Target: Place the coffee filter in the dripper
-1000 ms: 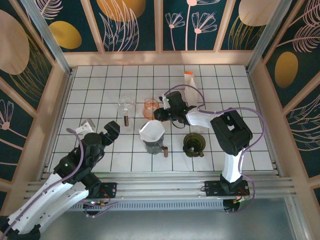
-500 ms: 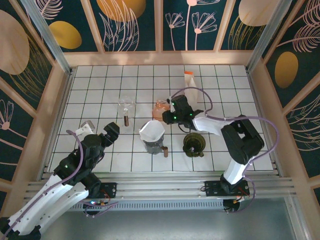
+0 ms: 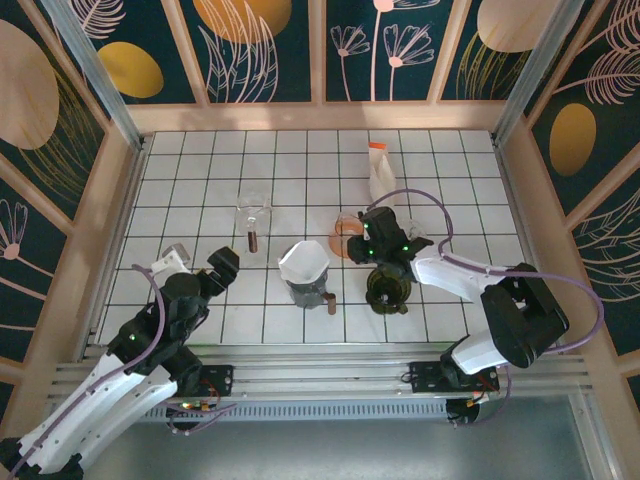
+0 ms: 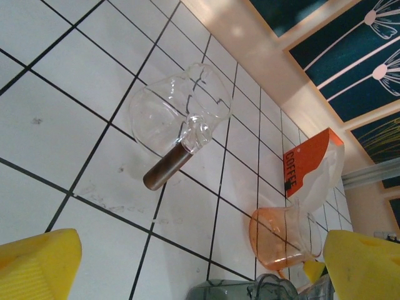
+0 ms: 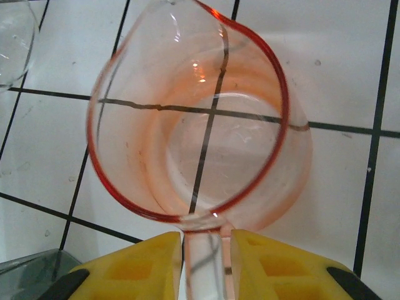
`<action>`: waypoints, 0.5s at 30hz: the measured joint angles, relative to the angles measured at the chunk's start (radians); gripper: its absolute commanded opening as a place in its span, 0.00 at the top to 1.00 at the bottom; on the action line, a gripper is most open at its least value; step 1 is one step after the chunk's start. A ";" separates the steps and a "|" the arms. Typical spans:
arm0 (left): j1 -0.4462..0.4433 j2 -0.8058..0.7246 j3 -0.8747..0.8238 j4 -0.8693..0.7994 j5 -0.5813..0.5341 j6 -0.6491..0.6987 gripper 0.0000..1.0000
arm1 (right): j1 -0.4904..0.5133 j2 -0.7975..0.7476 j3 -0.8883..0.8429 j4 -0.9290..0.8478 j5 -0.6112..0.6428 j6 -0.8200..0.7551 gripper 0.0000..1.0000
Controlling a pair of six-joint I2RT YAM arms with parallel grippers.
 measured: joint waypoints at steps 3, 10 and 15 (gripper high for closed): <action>0.000 -0.002 -0.002 0.000 0.004 0.000 0.01 | 0.002 0.000 -0.002 -0.003 0.005 0.008 0.63; 0.000 -0.001 -0.002 0.000 0.022 0.000 0.01 | 0.014 -0.019 -0.002 -0.026 0.026 0.025 0.46; 0.000 0.004 -0.002 0.000 0.026 0.001 0.01 | 0.021 -0.112 -0.002 -0.055 0.050 0.029 0.42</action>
